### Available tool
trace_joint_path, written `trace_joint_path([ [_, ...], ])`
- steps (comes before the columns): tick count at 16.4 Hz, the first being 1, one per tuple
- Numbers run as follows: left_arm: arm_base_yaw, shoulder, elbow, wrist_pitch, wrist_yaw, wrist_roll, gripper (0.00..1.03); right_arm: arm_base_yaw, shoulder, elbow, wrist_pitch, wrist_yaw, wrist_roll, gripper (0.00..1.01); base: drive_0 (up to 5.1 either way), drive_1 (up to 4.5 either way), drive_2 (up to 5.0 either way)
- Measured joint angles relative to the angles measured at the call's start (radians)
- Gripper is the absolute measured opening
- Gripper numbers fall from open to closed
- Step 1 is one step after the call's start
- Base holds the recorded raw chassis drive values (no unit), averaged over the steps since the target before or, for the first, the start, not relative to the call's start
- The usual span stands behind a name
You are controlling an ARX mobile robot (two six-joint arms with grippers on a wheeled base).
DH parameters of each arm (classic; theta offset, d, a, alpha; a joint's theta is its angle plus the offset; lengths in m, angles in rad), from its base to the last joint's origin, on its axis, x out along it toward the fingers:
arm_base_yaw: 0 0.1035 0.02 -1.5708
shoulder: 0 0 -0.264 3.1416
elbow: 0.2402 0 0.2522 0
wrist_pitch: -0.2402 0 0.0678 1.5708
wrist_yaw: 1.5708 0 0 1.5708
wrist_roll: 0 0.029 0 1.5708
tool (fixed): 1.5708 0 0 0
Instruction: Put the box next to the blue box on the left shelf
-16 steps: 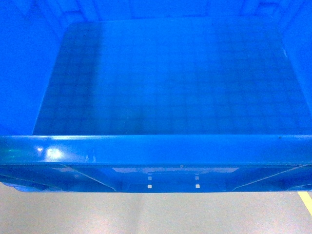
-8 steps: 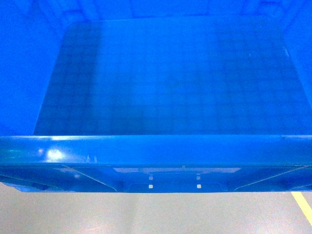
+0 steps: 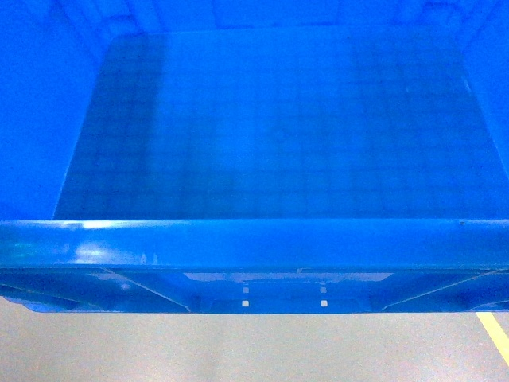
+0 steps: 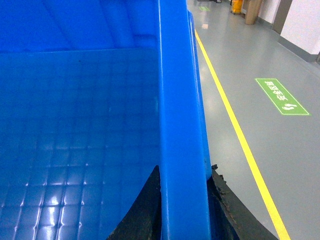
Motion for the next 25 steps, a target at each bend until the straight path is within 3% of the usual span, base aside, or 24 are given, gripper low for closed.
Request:
trace_joint_path([
  [25,0.000,0.000,-0.002,0.001,-0.001,0.000,0.16,0.000,0.000,0.000,0.001,-0.001,-0.003,0.17,0.0,4.23,-4.1],
])
